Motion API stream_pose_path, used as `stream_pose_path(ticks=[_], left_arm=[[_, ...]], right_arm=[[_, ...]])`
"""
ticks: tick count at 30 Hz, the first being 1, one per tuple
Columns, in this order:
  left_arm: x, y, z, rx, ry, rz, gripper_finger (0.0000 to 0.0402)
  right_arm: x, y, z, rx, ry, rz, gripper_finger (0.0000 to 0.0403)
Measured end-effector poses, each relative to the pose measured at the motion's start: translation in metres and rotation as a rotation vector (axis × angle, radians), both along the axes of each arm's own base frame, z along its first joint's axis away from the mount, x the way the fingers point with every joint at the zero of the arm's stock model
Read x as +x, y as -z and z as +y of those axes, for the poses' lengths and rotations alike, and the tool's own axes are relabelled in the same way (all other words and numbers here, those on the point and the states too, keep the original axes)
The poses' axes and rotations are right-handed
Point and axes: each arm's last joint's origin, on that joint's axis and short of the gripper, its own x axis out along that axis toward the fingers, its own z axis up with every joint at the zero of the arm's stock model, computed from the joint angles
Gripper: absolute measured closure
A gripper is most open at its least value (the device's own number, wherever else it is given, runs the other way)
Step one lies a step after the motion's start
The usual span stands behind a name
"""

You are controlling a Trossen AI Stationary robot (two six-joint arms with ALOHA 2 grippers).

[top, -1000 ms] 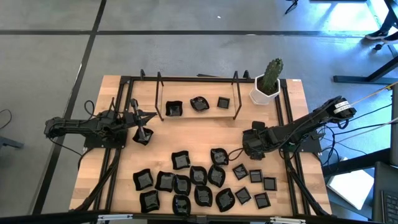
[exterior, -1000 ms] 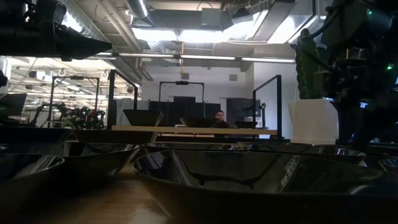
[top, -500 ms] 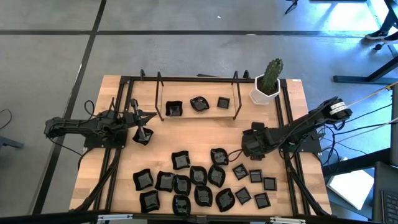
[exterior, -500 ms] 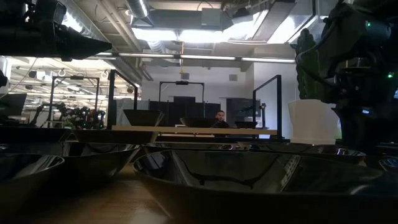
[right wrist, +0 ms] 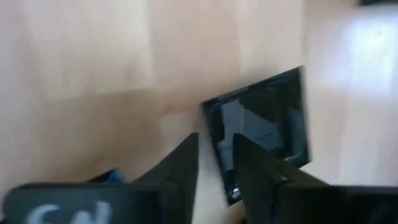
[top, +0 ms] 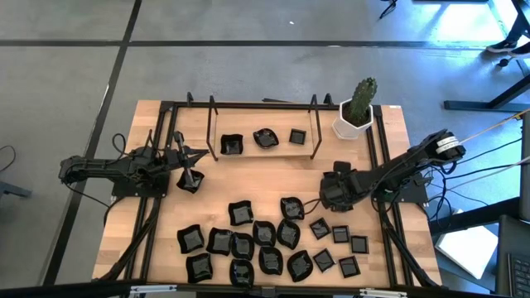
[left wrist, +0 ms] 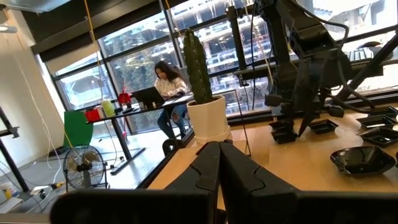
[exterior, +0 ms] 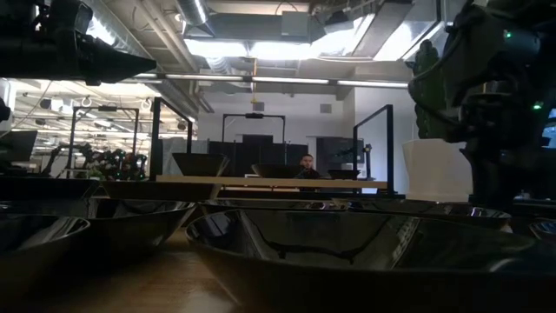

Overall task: Pick & Place Mini shaped plates
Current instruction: Stack the black square plate on top of the black square plate on the shelf

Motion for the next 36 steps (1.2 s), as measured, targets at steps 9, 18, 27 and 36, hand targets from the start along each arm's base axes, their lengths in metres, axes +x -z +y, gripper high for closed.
stream_pose_path(ticks=[9,18,27,36], left_arm=[[0.000,0.000,0.000,0.000,0.000,0.000,0.0398],[0.000,0.000,0.000,0.000,0.000,0.000,0.0396],[0.000,0.000,0.000,0.000,0.000,0.000,0.0398],[0.000,0.000,0.000,0.000,0.000,0.000,0.0397]], right_arm=[[0.002,-0.003,0.001,0.026,0.011,0.000,0.0383],[0.033,-0.048,0.014,0.066,-0.031,-0.113,0.0392],[0.075,-0.132,0.025,0.056,-0.060,-0.394,0.0397],[0.137,-0.156,-0.010,-0.119,0.017,-0.248,0.0396]])
